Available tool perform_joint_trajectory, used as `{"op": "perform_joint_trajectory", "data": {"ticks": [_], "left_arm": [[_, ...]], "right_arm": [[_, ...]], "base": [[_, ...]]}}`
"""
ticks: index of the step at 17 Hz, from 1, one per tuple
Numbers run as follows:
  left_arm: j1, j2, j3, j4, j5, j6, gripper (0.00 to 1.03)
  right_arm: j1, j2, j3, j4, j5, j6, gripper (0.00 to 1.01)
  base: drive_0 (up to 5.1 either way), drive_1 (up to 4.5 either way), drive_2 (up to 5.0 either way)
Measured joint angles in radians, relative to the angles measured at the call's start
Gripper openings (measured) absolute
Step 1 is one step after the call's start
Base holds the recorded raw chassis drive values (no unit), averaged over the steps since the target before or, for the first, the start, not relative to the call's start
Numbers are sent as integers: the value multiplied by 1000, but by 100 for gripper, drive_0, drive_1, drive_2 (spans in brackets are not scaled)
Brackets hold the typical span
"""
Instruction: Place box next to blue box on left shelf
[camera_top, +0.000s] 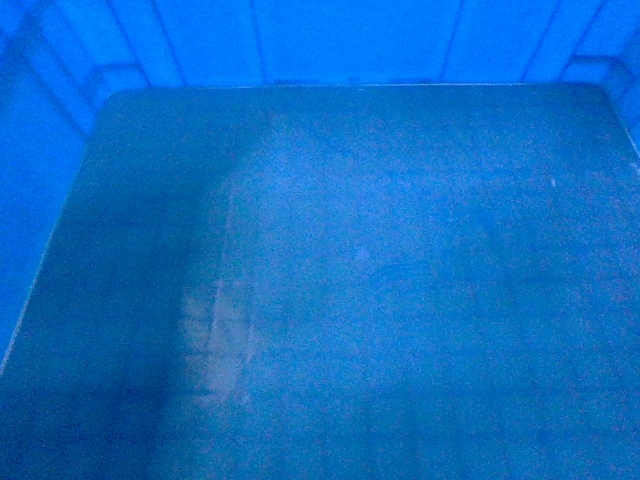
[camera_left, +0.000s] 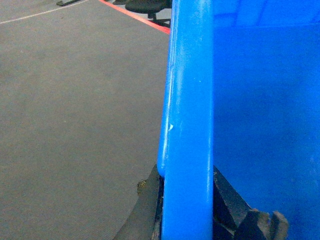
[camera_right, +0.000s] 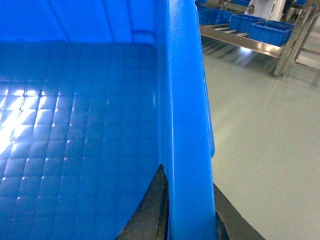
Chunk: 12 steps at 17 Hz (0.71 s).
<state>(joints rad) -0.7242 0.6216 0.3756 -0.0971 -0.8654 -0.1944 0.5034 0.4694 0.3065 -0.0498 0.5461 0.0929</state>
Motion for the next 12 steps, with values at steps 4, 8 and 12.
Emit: {"op": "perform_joint_trajectory", "data": {"ticks": [4,8,12], "left_arm": [[0,0,0,0,0,0,16],[0,0,0,0,0,0,16],[0,0,0,0,0,0,16]], "right_arm": [[0,0,0,0,0,0,10],[0,0,0,0,0,0,10],[0,0,0,0,0,0,10]], "base": [[-76,-76,-76],[-152,-152,-152],[-157,-157,-157]]}}
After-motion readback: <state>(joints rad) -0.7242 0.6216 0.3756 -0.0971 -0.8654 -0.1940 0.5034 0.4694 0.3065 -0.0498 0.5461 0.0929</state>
